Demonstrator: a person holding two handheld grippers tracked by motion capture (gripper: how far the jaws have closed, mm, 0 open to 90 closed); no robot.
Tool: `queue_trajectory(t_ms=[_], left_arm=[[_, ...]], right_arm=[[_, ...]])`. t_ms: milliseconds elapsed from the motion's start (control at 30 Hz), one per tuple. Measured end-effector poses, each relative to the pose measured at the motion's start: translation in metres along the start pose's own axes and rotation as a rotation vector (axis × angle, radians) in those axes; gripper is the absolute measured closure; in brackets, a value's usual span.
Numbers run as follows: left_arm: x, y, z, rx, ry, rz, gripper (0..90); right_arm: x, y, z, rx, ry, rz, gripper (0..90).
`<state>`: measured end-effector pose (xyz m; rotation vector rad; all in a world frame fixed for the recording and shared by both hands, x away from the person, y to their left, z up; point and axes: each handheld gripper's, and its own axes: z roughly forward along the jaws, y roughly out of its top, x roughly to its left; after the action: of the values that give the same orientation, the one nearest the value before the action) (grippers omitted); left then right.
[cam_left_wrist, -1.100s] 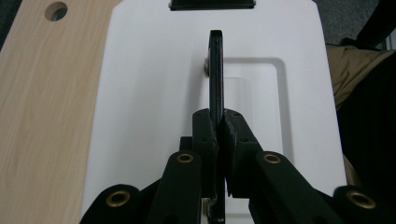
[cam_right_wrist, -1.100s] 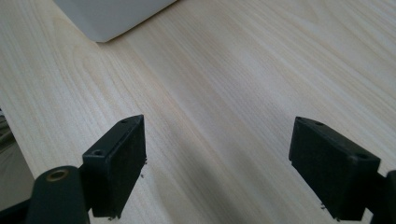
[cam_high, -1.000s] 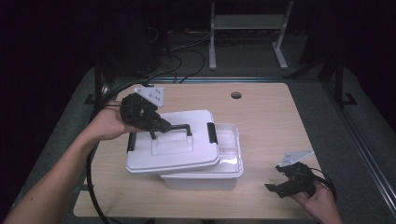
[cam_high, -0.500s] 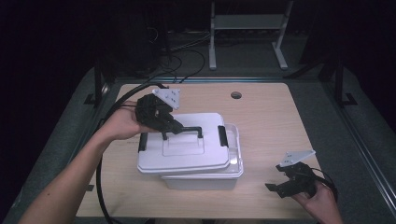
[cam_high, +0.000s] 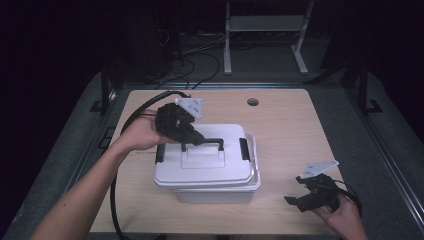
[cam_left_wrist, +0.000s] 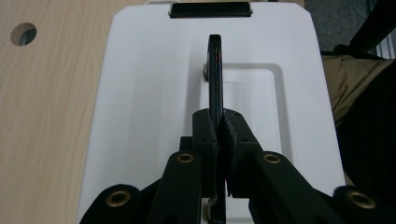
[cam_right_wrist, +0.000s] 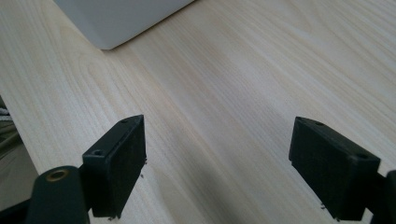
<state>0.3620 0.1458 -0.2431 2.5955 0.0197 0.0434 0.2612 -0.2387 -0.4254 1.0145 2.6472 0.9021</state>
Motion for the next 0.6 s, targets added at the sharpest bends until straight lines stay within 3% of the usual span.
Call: queue_trajectory(t_ms=[467,533,600], left_arm=[[0.004,0.012,0.014,0.001,0.001,0.012,84.3],[0.004,0.012,0.011,-0.047,0.001,0.007,84.3],[0.005,0.012,0.01,-0.049,-0.012,0.004,84.6]], right_arm=[[-0.001,-0.001,-0.002,-0.005,-0.002,0.0,18.2],[-0.001,-0.001,-0.001,-0.004,-0.001,-0.002,18.3],[0.0,0.0,-0.001,-0.003,0.0,-0.002,18.3]])
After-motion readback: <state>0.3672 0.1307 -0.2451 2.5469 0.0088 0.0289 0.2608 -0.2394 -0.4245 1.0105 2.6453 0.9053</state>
